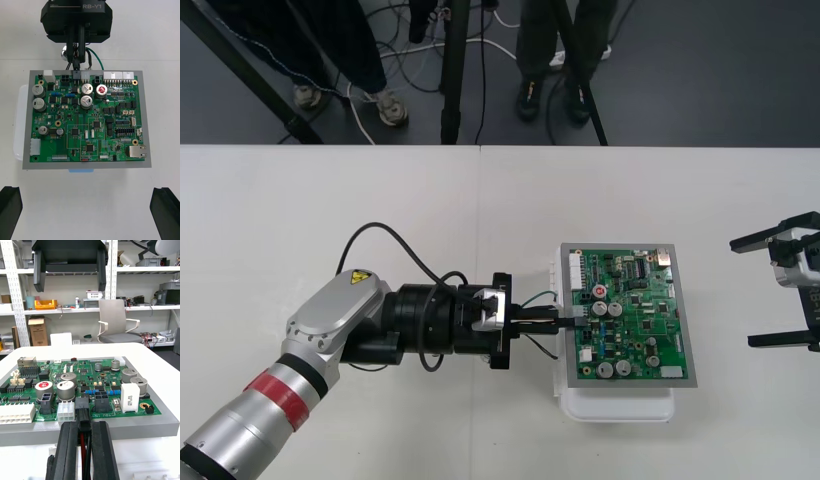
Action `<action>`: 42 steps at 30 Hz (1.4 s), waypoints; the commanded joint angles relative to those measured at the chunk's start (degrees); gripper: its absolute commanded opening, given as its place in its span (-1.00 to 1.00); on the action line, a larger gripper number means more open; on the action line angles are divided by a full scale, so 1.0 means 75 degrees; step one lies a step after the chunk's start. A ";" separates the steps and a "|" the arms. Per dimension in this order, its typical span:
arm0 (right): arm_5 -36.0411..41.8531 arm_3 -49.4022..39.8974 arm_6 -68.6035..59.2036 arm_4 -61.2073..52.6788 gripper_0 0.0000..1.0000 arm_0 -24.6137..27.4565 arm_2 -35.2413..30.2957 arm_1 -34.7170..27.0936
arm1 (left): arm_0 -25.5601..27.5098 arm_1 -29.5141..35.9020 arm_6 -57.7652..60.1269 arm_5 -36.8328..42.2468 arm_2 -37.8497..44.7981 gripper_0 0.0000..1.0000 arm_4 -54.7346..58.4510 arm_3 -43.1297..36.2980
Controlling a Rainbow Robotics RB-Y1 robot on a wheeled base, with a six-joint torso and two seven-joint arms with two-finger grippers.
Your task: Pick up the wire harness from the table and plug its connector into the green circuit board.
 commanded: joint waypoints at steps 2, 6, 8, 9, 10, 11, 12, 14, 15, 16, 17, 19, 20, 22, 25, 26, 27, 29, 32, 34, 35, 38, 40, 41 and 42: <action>-0.0040 -0.0165 0.0286 -0.0096 1.00 -0.0178 0.0118 0.0072 | 0.0080 -0.0282 -0.0308 0.0283 -0.0226 -1.00 -0.0025 -0.0291; -0.0040 -0.0153 0.0286 -0.0096 1.00 -0.0178 0.0118 0.0072 | 0.0080 -0.0282 -0.0296 0.0283 -0.0250 -1.00 -0.0037 -0.0291; -0.0040 -0.0165 0.0274 -0.0096 1.00 -0.0178 0.0130 0.0072 | 0.0080 -0.0282 -0.0296 0.0283 -0.0261 -1.00 -0.0025 -0.0291; -0.0040 -0.0165 0.0274 -0.0096 1.00 -0.0178 0.0130 0.0072 | 0.0080 -0.0282 -0.0284 0.0283 -0.0285 -1.00 -0.0025 -0.0291; -0.0040 -0.0165 0.0274 -0.0107 1.00 -0.0178 0.0130 0.0072 | 0.0069 -0.0293 -0.0296 0.0294 -0.0296 -1.00 -0.0025 -0.0291; -0.0040 -0.0165 0.0274 -0.0119 1.00 -0.0178 0.0130 0.0072 | 0.0069 -0.0305 -0.0296 0.0294 -0.0308 -1.00 -0.0025 -0.0291; -0.0040 -0.0165 0.0274 -0.0119 1.00 -0.0190 0.0130 0.0072 | 0.0069 -0.0305 -0.0296 0.0294 -0.0308 -1.00 -0.0025 -0.0303; -0.0040 -0.0165 0.0263 -0.0154 1.00 -0.0190 0.0142 0.0072 | 0.0069 -0.0305 -0.0296 0.0294 -0.0308 -1.00 -0.0025 -0.0303; -0.0040 -0.0165 0.0274 -0.0166 1.00 -0.0178 0.0130 0.0072 | 0.0069 -0.0305 -0.0284 0.0294 -0.0308 -1.00 -0.0025 -0.0291; -0.0040 -0.0153 0.0263 -0.0166 1.00 -0.0190 0.0130 0.0072 | 0.0057 -0.0317 -0.0296 0.0294 -0.0320 -1.00 -0.0025 -0.0291; -0.0040 -0.0165 0.0263 -0.0166 1.00 -0.0190 0.0130 0.0072 | 0.0057 -0.0328 -0.0308 0.0294 -0.0320 -1.00 -0.0025 -0.0291; -0.0040 -0.0165 0.0263 -0.0166 1.00 -0.0190 0.0130 0.0072 | 0.0057 -0.0340 -0.0308 0.0294 -0.0343 -1.00 -0.0025 -0.0303; -0.0040 -0.0165 0.0263 -0.0166 1.00 -0.0190 0.0130 0.0072 | 0.0057 -0.0352 -0.0308 0.0294 -0.0355 -1.00 -0.0025 -0.0291; -0.0040 -0.0153 0.0263 -0.0166 1.00 -0.0190 0.0130 0.0072 | 0.0057 -0.0387 -0.0308 0.0306 -0.0355 -1.00 -0.0025 -0.0291; -0.0040 -0.0165 0.0263 -0.0166 1.00 -0.0190 0.0130 0.0072 | 0.0057 -0.0422 -0.0308 0.0318 -0.0367 -1.00 -0.0025 -0.0291; -0.0040 -0.0153 0.0263 -0.0166 1.00 -0.0190 0.0142 0.0072 | 0.0057 -0.0434 -0.0308 0.0318 -0.0367 -1.00 -0.0037 -0.0291; -0.0040 -0.0165 0.0263 -0.0166 1.00 -0.0178 0.0130 0.0072 | 0.0057 -0.0469 -0.0308 0.0318 -0.0378 -1.00 -0.0049 -0.0303; -0.0040 -0.0153 0.0263 -0.0166 1.00 -0.0190 0.0130 0.0072 | 0.0057 -0.0504 -0.0320 0.0330 -0.0367 -1.00 -0.0072 -0.0291; -0.0040 -0.0153 0.0263 -0.0166 1.00 -0.0190 0.0130 0.0072 | 0.0057 -0.0575 -0.0320 0.0365 -0.0367 -1.00 -0.0107 -0.0291; -0.0040 -0.0165 0.0263 -0.0154 1.00 -0.0190 0.0130 0.0072 | 0.0057 -0.0621 -0.0320 0.0376 -0.0367 -1.00 -0.0119 -0.0291; -0.0040 -0.0165 0.0263 -0.0143 1.00 -0.0190 0.0130 0.0072 | 0.0057 -0.0633 -0.0320 0.0376 -0.0378 -1.00 -0.0131 -0.0291; -0.0040 -0.0165 0.0274 -0.0002 1.00 -0.0178 0.0142 0.0072 | 0.0057 -0.0668 -0.0296 0.0376 -0.0367 -1.00 -0.0201 -0.0291; -0.0040 -0.0165 0.0274 0.0057 1.00 -0.0178 0.0130 0.0072 | 0.0057 -0.0703 -0.0320 0.0400 -0.0367 -1.00 -0.0213 -0.0291; -0.0040 -0.0153 0.0274 0.0068 1.00 -0.0178 0.0130 0.0072 | 0.0057 -0.0703 -0.0320 0.0400 -0.0367 -1.00 -0.0225 -0.0291; -0.0040 -0.0153 0.0274 0.0104 1.00 -0.0178 0.0130 0.0072 | 0.0057 -0.0703 -0.0308 0.0388 -0.0367 -1.00 -0.0225 -0.0291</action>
